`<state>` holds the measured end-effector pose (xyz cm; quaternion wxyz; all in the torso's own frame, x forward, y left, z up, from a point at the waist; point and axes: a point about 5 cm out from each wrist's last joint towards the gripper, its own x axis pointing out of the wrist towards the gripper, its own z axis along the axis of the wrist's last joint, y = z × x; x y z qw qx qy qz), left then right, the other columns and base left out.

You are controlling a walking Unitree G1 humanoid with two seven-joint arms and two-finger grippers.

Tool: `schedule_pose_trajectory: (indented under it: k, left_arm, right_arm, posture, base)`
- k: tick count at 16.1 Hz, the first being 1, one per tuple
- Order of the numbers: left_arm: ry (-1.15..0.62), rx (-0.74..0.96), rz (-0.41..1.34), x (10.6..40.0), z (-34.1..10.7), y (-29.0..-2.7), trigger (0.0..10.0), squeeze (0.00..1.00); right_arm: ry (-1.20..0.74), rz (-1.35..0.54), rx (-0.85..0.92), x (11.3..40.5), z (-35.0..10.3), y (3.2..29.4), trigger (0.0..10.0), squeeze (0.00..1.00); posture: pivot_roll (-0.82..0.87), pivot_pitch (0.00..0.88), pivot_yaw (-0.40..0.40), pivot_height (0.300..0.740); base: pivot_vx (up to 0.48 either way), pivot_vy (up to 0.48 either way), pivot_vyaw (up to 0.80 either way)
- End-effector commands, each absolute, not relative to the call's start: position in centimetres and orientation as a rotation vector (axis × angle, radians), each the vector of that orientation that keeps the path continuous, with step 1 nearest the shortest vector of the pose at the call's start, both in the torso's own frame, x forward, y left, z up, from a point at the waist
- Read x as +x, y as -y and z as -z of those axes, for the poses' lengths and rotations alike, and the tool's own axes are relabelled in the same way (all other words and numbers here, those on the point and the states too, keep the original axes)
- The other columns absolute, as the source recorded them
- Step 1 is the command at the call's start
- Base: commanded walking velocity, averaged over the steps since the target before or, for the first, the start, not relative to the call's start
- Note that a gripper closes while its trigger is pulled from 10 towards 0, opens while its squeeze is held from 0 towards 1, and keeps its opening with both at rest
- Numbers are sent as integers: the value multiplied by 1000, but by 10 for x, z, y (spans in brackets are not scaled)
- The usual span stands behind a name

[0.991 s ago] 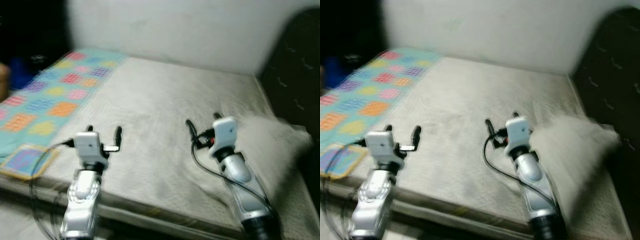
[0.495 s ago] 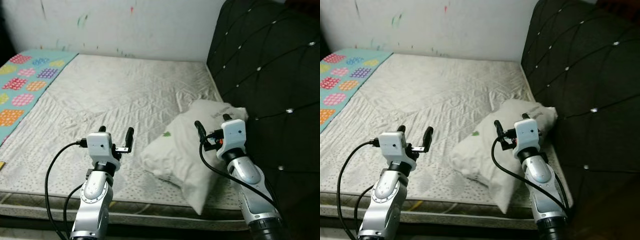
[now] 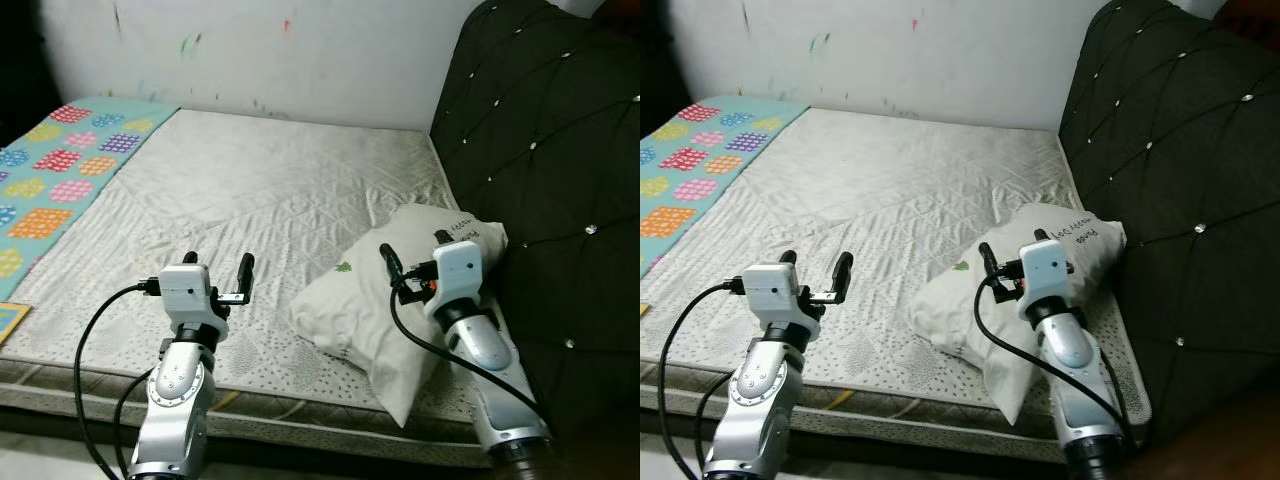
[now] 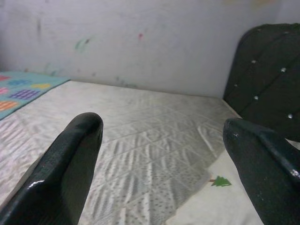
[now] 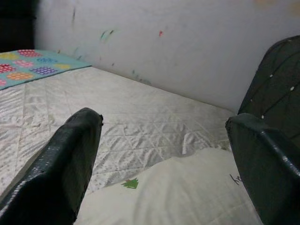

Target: Clean up the room

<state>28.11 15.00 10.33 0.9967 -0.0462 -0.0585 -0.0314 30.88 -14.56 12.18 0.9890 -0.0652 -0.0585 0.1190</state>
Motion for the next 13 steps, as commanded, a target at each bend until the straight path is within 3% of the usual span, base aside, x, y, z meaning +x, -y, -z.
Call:
schedule_pose_trajectory:
  k: [1,3,5,13]
  left_arm:
    - [123,-85,74,282,-105,-148,10000,0]
    - [123,-83,75,283,-106,-148,10000,0]
    - [125,-81,75,283,-106,-148,10000,0]
    - [124,-80,78,283,-106,-147,10000,0]
  right_arm:
    - [119,-227,-129,310,-124,149,10000,0]
    - [120,-227,-129,311,-124,148,10000,0]
    - [120,-228,-132,311,-124,148,10000,0]
    - [120,-231,-136,310,-123,148,10000,0]
  posture:
    - [-120,4,-51,740]
    - [-119,4,-52,740]
    - [-118,3,-52,740]
    - [-119,1,-51,740]
  base:
    - [0,0,-800]
    - [0,0,-753]
    - [0,0,0]
    - [0,-292,0]
